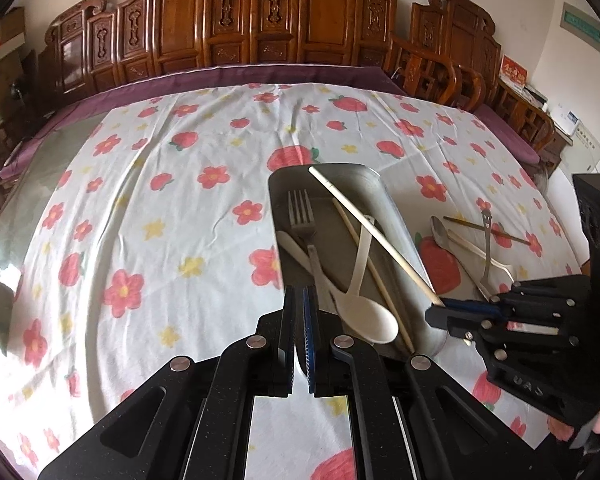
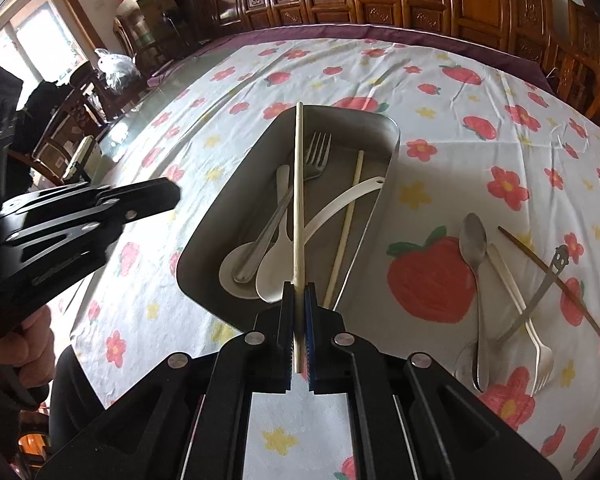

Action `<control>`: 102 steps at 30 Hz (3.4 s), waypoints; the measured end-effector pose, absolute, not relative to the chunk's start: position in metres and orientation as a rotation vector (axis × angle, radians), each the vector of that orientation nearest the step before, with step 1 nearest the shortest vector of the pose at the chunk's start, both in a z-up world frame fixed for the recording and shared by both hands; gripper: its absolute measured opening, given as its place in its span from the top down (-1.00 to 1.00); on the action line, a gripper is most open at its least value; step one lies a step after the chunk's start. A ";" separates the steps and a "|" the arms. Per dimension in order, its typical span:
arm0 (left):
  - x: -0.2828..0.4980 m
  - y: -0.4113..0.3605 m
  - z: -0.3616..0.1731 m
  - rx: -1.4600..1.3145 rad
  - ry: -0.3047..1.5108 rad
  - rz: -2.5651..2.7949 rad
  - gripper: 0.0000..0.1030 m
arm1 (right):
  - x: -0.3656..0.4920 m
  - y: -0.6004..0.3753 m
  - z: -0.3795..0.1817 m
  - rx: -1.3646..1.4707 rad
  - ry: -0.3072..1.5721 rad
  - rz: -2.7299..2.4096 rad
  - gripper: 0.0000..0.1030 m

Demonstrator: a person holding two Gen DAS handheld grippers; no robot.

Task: Organize utensils
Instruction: 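Lower the chopstick into the tray and open the right tool while the left tool releases the fork, then move both open tools from the tray toward the remaining utensils, then grasp the white plastic fork with the right tool and lift it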

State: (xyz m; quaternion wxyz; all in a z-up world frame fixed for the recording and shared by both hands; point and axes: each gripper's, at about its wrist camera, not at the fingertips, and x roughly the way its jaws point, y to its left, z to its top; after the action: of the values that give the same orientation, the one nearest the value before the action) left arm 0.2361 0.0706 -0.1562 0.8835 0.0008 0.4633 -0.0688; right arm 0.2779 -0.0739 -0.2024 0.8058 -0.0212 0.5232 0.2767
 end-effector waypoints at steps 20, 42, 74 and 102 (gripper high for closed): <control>0.219 0.084 -0.141 -0.015 0.939 -0.131 0.68 | 0.281 -0.066 -0.184 0.017 1.050 0.685 0.42; 0.210 0.031 -0.132 -0.016 0.921 -0.185 0.48 | 0.242 -0.214 -0.151 0.038 0.935 0.470 0.42; 0.226 -0.071 -0.166 0.000 0.985 -0.257 -0.40 | 0.240 -0.295 -0.202 0.008 0.990 0.396 0.42; 0.228 -0.095 -0.202 0.021 1.071 -0.258 -0.40 | 0.279 -0.255 -0.252 -0.298 1.057 0.317 0.90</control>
State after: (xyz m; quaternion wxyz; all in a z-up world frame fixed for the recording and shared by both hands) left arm 0.2279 -0.0953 -0.2017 0.8519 0.0100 0.5090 -0.1227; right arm 0.2794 -0.2554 -0.2525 0.8411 -0.1411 0.5003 0.1499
